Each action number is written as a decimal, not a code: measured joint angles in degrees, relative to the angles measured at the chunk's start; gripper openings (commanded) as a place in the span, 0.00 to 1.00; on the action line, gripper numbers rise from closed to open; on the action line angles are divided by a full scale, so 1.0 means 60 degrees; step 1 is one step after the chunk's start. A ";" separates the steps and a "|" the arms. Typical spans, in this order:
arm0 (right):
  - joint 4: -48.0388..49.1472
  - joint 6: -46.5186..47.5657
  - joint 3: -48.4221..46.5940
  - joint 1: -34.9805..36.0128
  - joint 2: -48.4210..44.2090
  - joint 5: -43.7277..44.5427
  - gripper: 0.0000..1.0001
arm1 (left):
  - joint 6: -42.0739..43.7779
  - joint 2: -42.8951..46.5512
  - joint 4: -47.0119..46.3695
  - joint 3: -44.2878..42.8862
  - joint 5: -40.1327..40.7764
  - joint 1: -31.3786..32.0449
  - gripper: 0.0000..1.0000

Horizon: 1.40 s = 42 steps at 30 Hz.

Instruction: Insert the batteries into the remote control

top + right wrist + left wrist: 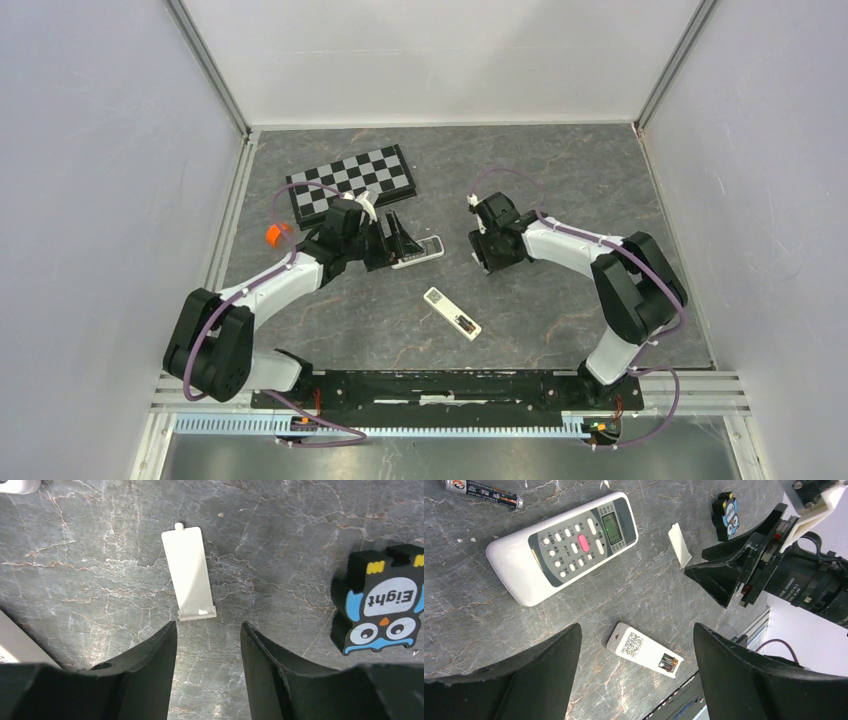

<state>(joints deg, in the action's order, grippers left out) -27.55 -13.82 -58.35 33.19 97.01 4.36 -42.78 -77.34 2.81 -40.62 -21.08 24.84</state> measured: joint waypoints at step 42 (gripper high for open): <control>-0.0361 0.0525 -0.0696 0.0324 0.0772 0.0098 0.31 | -0.0379 -0.0798 -0.0576 -0.0211 -0.0259 0.0452 0.84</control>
<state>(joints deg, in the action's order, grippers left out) -29.71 -10.68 -62.52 35.14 101.65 4.95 -45.06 -82.13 -0.64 -41.89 -22.63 27.55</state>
